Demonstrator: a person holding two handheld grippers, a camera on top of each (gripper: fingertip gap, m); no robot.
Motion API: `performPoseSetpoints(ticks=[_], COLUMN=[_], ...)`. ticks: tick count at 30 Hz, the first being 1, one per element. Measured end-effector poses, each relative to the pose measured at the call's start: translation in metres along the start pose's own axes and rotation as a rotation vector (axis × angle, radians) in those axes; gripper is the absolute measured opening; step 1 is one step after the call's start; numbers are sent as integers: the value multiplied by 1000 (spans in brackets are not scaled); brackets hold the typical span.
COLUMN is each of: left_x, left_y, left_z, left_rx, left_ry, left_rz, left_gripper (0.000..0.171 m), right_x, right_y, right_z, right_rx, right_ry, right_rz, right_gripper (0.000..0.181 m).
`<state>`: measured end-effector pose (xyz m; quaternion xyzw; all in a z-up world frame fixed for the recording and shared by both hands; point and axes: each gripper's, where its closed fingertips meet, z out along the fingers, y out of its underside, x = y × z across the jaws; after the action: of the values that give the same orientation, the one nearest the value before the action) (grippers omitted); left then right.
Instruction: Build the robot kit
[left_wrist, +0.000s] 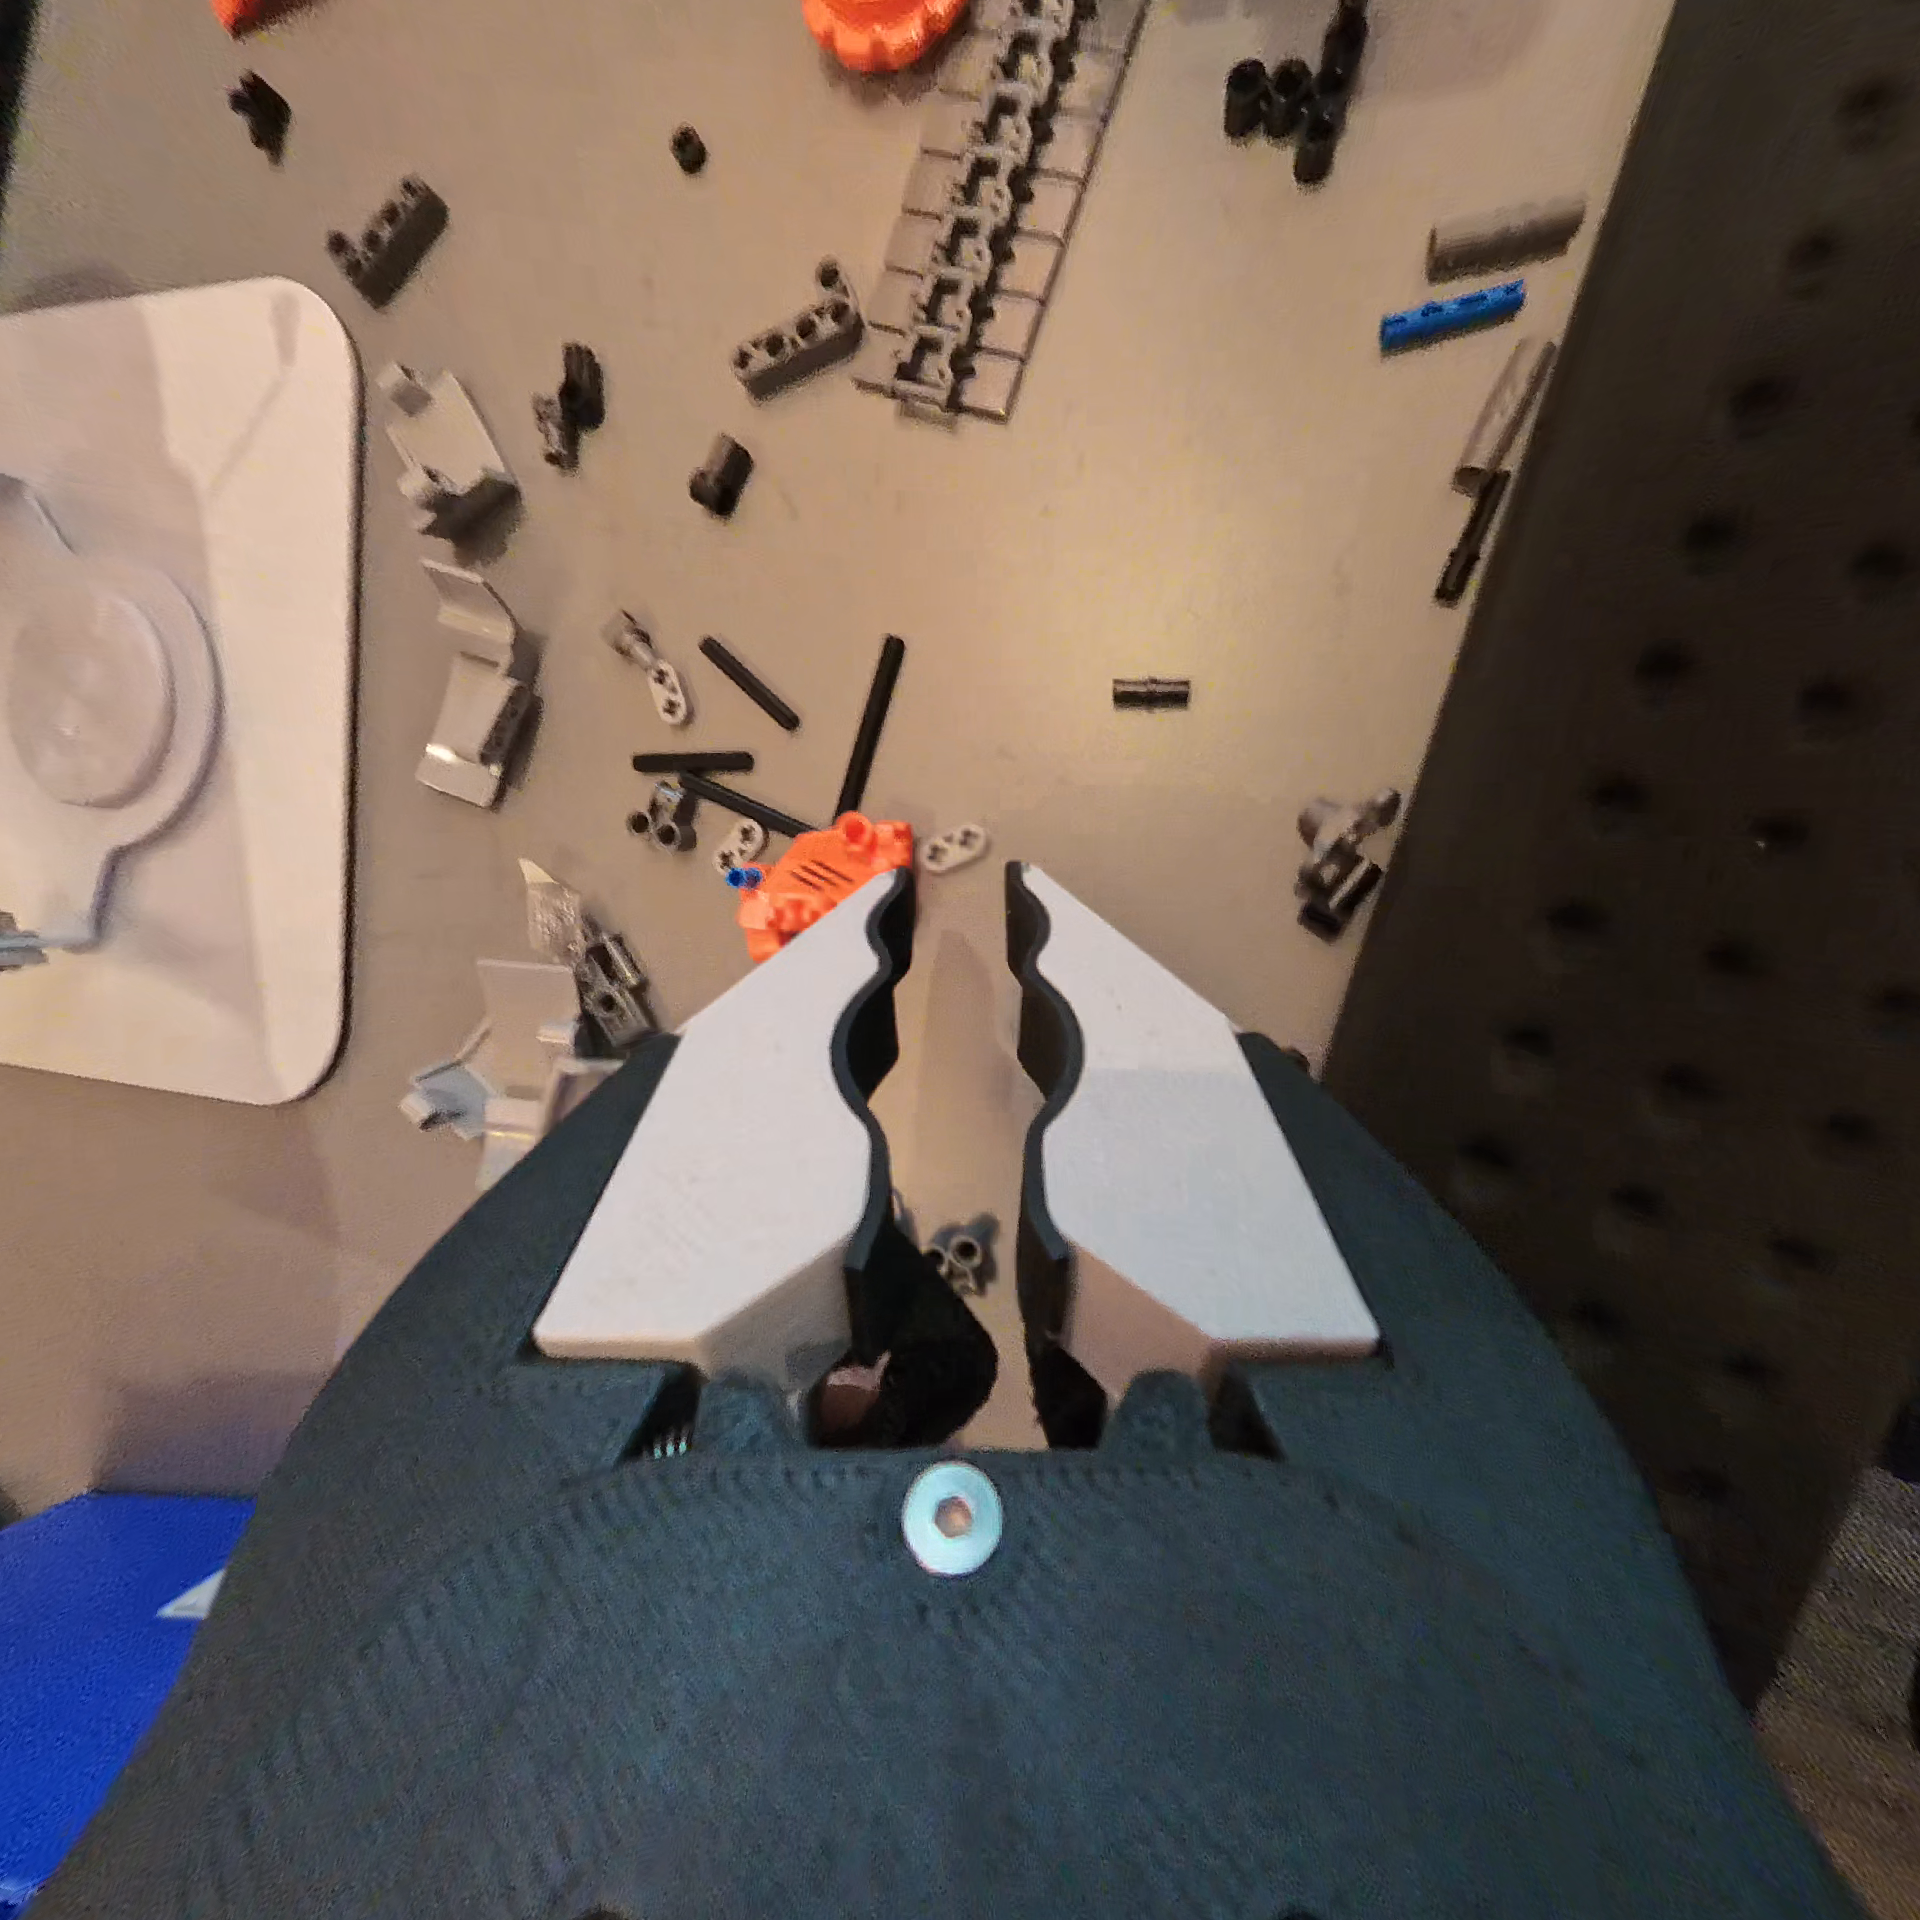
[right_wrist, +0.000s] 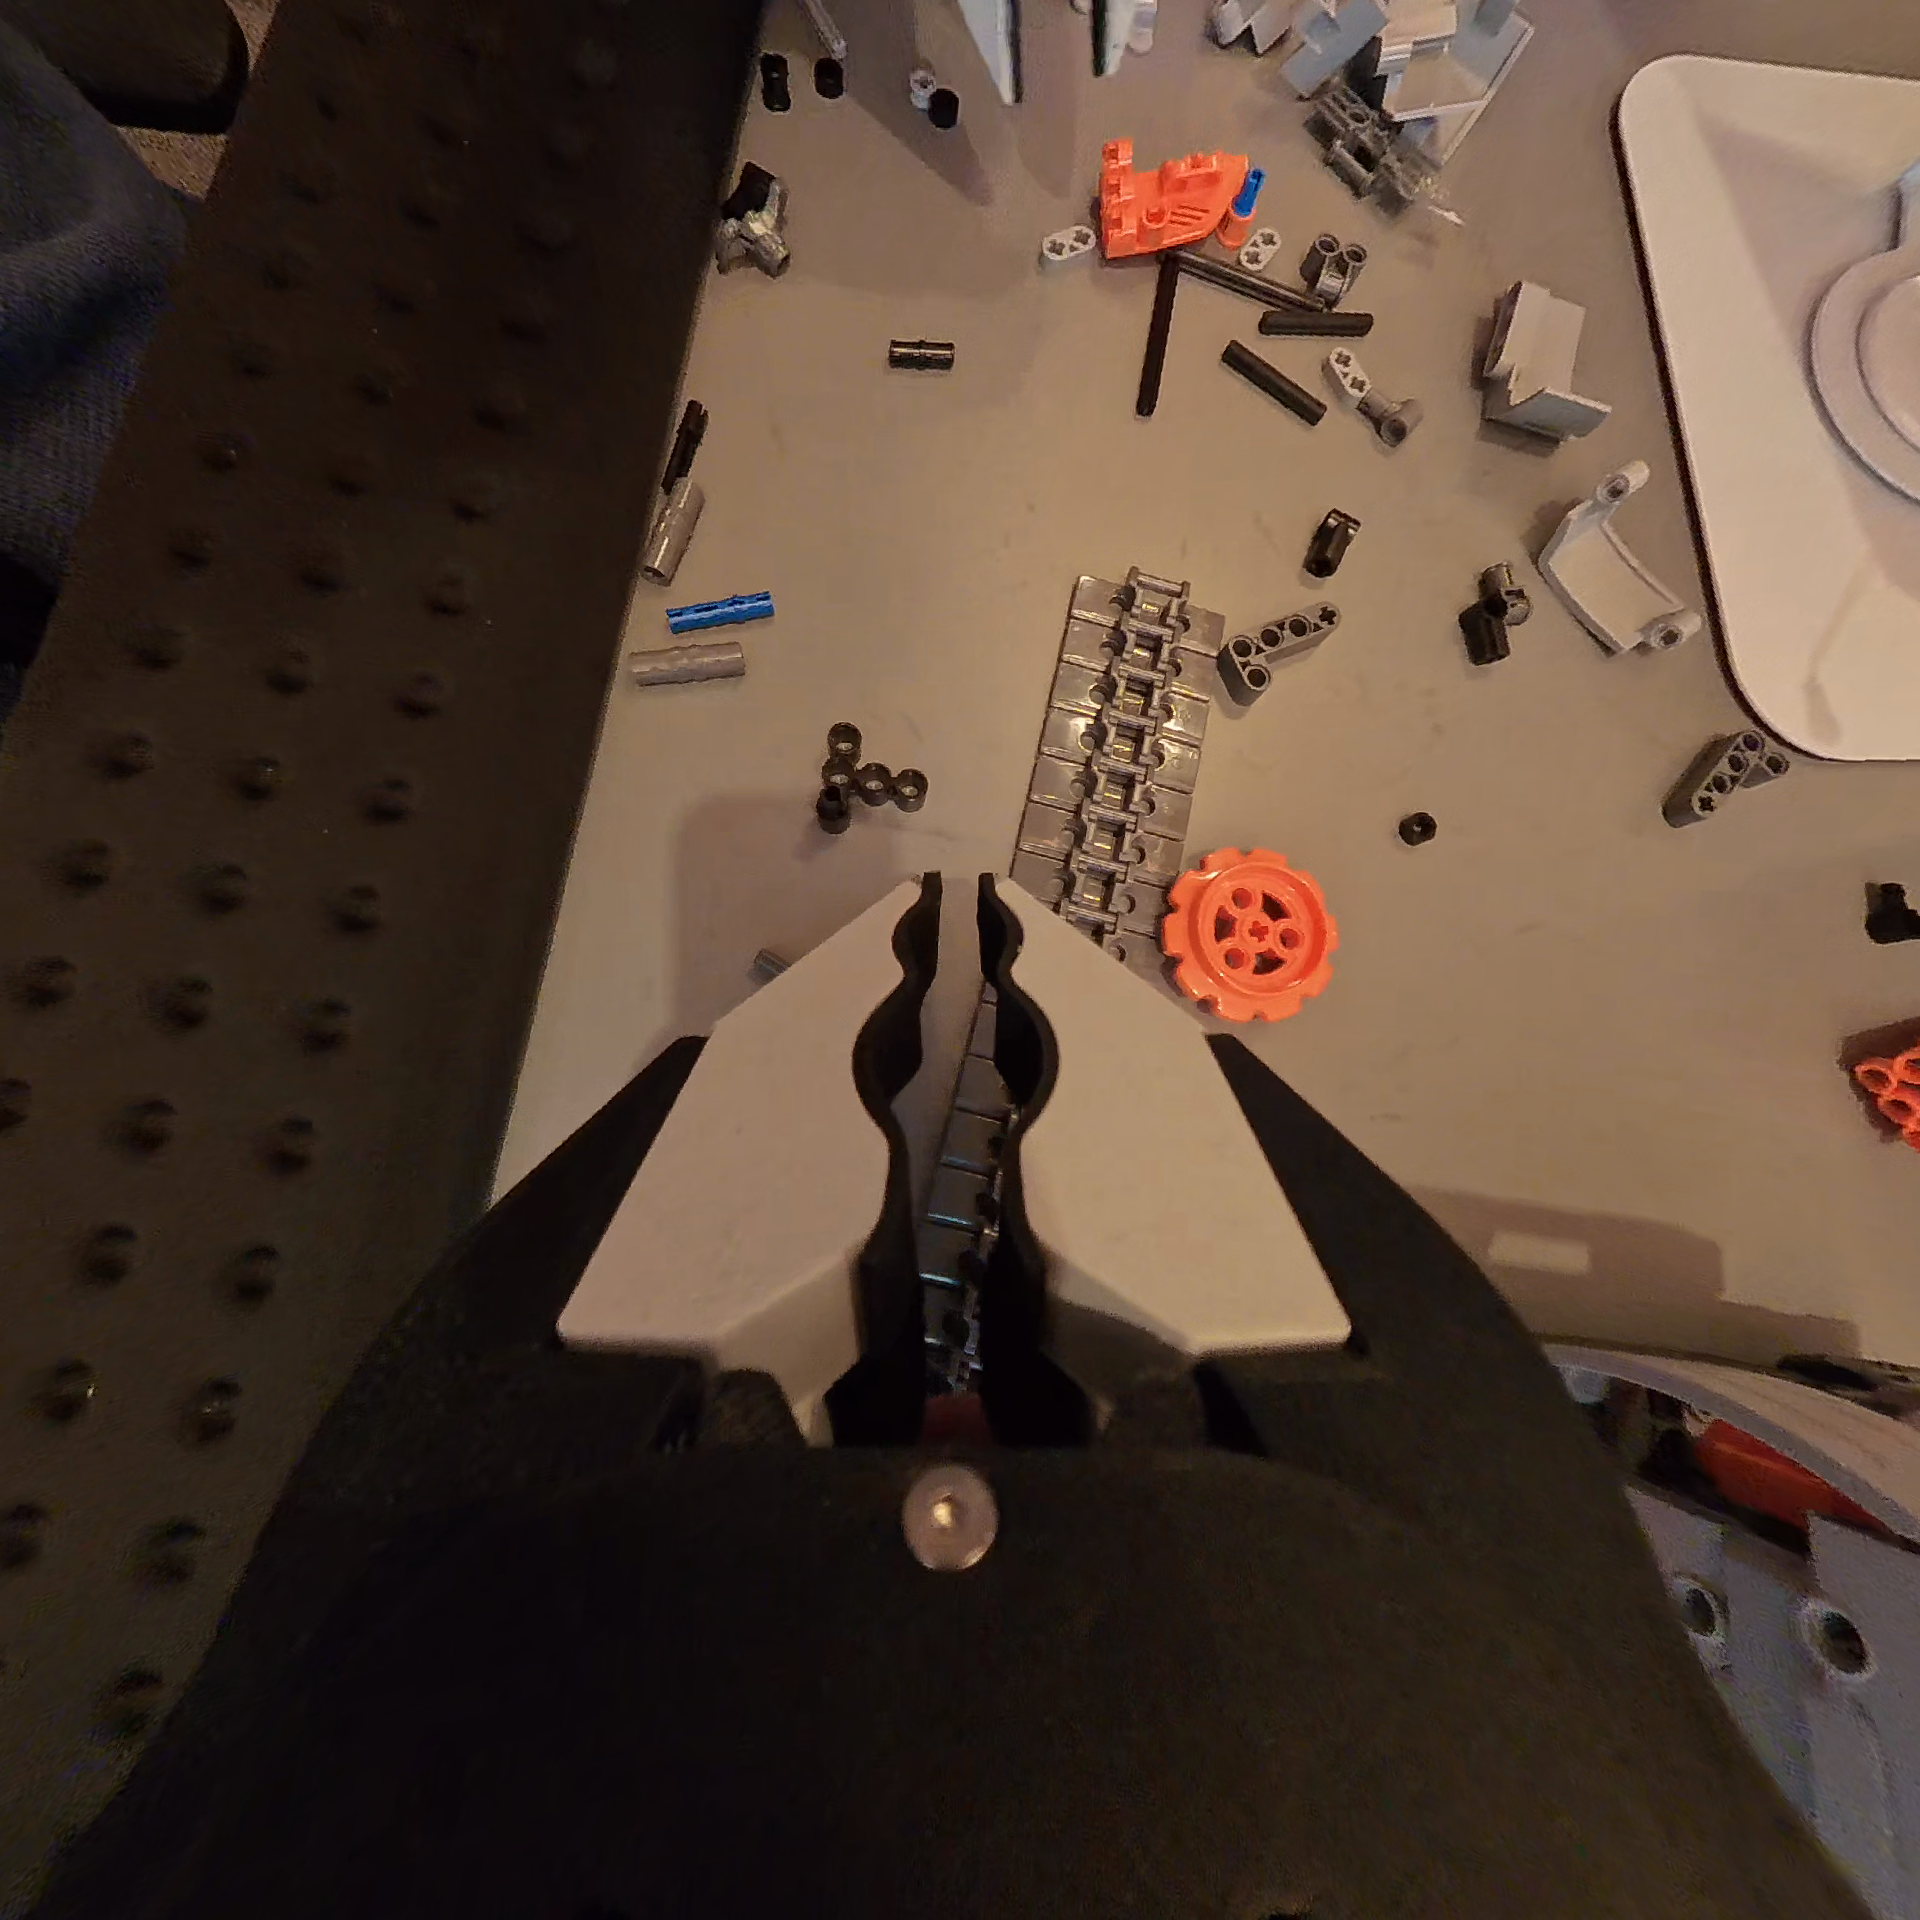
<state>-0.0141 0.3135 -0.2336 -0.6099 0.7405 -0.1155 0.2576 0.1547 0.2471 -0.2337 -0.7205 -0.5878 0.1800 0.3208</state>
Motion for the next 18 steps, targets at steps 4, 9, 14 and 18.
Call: performPoseSetpoints(ticks=[4,9,14,18], left_x=[24,29,25,32], left_y=[-23,-24,-23,-30], left_z=[0,31,39,42], left_rx=[95,59,91,103], left_ry=[77,81,177,214], left_rz=[10,77,90,116], left_gripper=[16,23,26,22], right_x=[-1,-2,-2,-2], right_y=[1,-2,-4,-3], right_z=[2,1,-1,-2], right_rx=[2,17,34,39], right_ry=[-3,-1,1,2], right_rz=[-4,-11,-11,-8], right_gripper=[4,4,4,4])
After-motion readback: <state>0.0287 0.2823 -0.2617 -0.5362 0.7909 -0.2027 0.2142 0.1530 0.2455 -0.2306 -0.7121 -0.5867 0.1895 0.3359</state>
